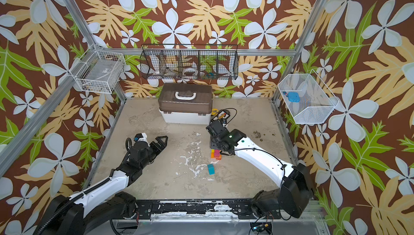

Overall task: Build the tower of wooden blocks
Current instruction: 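Open the right gripper and draw it back from the stack, then move the right gripper to the second teal block on the table and grasp it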

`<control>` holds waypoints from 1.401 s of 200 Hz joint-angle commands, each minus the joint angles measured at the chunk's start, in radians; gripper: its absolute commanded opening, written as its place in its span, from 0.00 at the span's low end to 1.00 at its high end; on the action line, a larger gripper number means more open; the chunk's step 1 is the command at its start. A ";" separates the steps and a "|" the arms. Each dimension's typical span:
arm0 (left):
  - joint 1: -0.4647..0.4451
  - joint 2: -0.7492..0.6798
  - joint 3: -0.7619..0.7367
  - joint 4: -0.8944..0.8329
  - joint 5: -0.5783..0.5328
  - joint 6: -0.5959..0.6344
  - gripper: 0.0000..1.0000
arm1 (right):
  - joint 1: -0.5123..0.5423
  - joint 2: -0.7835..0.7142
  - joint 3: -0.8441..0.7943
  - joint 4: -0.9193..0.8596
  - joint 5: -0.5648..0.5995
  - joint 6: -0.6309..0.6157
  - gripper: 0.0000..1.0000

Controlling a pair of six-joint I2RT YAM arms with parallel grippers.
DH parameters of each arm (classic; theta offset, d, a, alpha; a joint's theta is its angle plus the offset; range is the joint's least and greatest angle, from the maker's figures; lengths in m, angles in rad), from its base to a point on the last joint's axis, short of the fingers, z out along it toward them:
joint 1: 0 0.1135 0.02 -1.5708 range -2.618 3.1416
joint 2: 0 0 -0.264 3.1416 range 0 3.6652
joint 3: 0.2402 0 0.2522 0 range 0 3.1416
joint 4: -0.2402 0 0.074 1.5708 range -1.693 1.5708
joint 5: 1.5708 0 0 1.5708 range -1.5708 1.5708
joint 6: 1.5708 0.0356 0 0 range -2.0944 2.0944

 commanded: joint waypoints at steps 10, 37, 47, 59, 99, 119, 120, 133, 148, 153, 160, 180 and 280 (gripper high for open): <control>0.000 0.000 0.008 0.018 0.002 0.005 1.00 | 0.002 -0.121 -0.039 0.022 0.028 -0.062 0.85; 0.000 0.000 0.009 0.017 -0.003 0.010 1.00 | 0.031 -0.290 -0.130 0.117 -0.003 -0.137 0.90; 0.000 -0.001 0.010 0.015 -0.005 0.011 1.00 | 0.060 -0.343 -0.159 0.143 -0.009 -0.163 0.90; 0.000 -0.004 0.012 0.011 -0.010 0.015 1.00 | 0.104 -0.391 -0.193 0.166 -0.008 -0.179 0.89; 0.000 -0.008 0.011 0.008 -0.016 0.011 1.00 | 0.276 -0.434 -0.322 0.243 -0.021 -0.184 0.85; 0.000 -0.017 0.017 -0.019 -0.039 0.007 1.00 | 0.361 -0.399 -0.366 0.264 0.012 -0.161 0.85; 0.000 -0.018 0.017 -0.021 -0.040 0.007 1.00 | 0.364 -0.396 -0.367 0.265 0.014 -0.159 0.85; 0.000 -0.030 0.014 -0.020 -0.045 0.010 1.00 | 0.391 -0.362 -0.388 0.270 0.027 -0.133 0.84; 0.000 -0.047 0.007 -0.021 -0.053 0.009 1.00 | 0.394 -0.324 -0.415 0.284 0.016 -0.111 0.85; 0.000 -0.054 0.005 -0.021 -0.058 0.007 1.00 | 0.394 -0.313 -0.425 0.290 0.011 -0.102 0.85; 0.000 -0.062 0.001 -0.025 -0.067 0.007 1.00 | 0.393 -0.298 -0.442 0.303 0.002 -0.096 0.85; 0.000 -0.081 -0.007 -0.026 -0.085 0.007 1.00 | 0.394 -0.264 -0.474 0.318 0.004 -0.083 0.85; 0.000 -0.072 -0.006 -0.025 -0.095 0.004 1.00 | 0.394 -0.134 -0.569 0.472 0.116 -0.038 0.78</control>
